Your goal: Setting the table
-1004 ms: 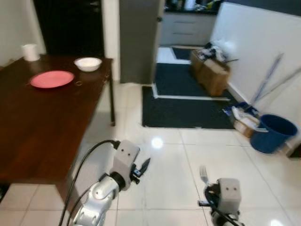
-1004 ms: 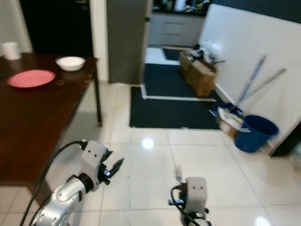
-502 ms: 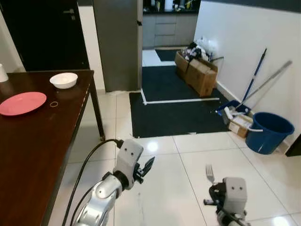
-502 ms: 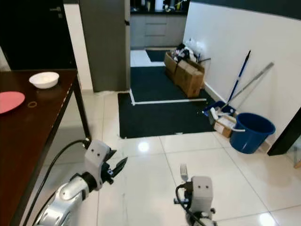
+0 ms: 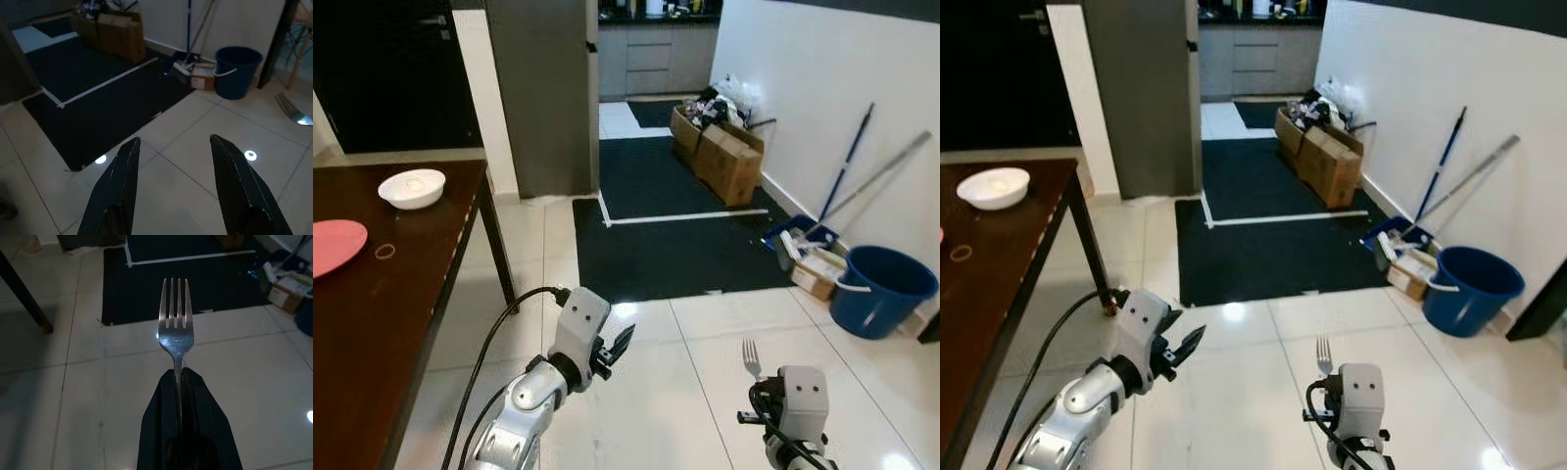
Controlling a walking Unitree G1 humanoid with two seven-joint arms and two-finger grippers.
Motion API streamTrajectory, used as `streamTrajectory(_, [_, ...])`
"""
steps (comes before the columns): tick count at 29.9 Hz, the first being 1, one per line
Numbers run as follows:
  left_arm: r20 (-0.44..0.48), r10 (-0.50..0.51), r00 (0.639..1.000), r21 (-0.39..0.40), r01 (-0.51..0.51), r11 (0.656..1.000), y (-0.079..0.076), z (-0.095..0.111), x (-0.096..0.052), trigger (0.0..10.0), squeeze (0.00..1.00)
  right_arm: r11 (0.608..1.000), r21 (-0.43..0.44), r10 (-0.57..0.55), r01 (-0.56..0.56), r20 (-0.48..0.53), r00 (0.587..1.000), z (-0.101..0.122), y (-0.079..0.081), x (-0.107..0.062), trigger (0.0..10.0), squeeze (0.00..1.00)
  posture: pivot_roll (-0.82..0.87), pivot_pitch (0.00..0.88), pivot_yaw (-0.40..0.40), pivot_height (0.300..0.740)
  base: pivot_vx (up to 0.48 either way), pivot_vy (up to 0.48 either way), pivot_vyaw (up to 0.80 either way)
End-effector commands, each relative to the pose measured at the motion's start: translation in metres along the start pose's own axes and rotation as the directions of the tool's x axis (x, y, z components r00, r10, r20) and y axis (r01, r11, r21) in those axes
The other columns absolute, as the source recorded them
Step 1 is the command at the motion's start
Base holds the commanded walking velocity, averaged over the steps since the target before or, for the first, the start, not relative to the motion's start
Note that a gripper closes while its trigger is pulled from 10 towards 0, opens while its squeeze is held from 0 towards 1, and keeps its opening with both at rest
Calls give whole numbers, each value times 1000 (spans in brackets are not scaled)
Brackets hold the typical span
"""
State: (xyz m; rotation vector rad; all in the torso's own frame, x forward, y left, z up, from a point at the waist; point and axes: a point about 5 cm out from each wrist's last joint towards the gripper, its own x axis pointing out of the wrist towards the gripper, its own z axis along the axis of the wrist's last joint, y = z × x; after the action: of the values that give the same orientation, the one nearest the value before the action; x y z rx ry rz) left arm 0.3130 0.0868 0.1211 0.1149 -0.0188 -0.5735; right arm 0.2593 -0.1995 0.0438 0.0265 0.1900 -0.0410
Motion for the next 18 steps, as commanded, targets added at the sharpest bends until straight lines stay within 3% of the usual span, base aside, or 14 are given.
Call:
streamTrajectory(1, [-20,3,1000,2,-3,1000,1,-5,-2,10000,0,1000,4,-3,3,-18,1000,-5,-1,-2,10000,0,20,21,82,740,472,0,0])
streamTrajectory(17, [-19,3,1000,2,-3,1000,1,-5,-2,10000,0,1000,4,-3,3,-17,1000,-5,-1,-2,10000,0,20,21,82,740,472,0,0])
streamTrajectory(18, [-20,6,1000,-1,-6,1000,1,-5,-2,10000,0,1000,6,-13,13,16,1000,5,-4,1,10000,0,16,33,82,740,472,0,0])
